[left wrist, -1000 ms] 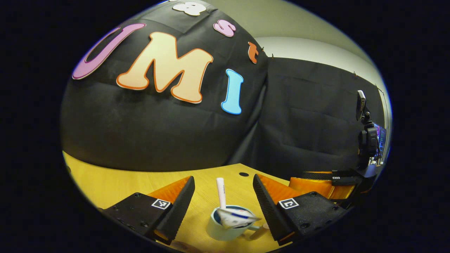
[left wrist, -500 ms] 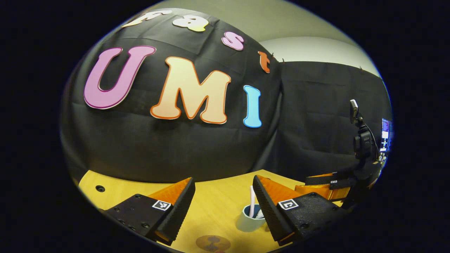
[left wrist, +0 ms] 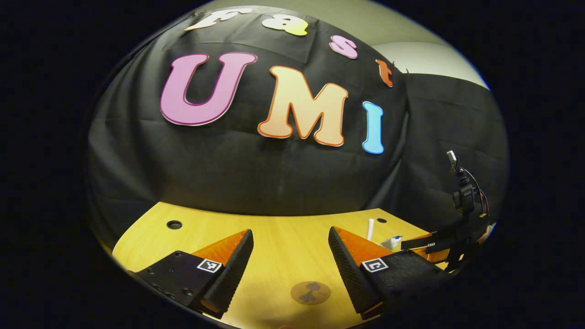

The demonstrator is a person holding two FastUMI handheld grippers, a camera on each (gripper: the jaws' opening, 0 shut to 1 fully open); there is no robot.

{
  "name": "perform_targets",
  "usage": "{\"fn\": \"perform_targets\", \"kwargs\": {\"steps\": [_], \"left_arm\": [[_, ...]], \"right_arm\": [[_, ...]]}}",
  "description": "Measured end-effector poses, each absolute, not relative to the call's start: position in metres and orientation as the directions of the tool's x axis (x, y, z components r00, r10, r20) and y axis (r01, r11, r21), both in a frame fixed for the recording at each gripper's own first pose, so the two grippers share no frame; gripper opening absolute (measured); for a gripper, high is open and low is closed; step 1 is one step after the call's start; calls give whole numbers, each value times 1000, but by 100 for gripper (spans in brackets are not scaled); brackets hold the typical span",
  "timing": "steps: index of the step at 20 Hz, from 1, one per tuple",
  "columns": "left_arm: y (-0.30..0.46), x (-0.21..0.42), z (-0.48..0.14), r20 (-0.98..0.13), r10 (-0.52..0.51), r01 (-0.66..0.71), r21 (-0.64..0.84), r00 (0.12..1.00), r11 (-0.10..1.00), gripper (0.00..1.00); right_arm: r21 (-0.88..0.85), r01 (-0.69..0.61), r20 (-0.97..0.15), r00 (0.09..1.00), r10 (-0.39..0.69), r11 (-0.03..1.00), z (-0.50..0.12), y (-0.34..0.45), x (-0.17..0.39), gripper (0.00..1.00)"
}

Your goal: Put the toothbrush and toothpaste on the desktop into the cup, then pick up the cup and place it on the coaster on the desktop.

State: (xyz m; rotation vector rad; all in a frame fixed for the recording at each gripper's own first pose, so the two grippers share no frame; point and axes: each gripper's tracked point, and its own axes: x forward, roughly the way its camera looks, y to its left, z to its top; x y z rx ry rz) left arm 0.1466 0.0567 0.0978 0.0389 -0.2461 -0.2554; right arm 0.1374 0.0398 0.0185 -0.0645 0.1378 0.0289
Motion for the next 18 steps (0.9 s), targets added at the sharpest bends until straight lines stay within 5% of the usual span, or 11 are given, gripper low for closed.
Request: {"fn": "perform_targets", "kwargs": {"steps": [12,13,15,16,17,18], "left_arm": [[109,135,44,118,-98,95,25,988,995,95],[112,135,43,114,-91,88,23,989,996,95],[115,134,41,105,-81,79,19,991,997,95],[117,133,39,101,-78,77,15,992,997,95],[116,134,39,96,-76,76,10,992,997,95],[117,134,36,90,-75,74,8,993,997,95]], "right_arm": [[-197,-88,-528,849,-30,976,-39,34,178,98],[-200,-85,-549,835,-40,976,-44,32,179,95],[-211,-79,-576,815,-59,974,-48,27,180,74],[-208,-77,-587,807,-61,975,-50,27,180,75],[-200,-74,-596,800,-61,977,-52,28,180,58],[-191,-79,-609,792,-55,978,-56,29,179,57]]}}
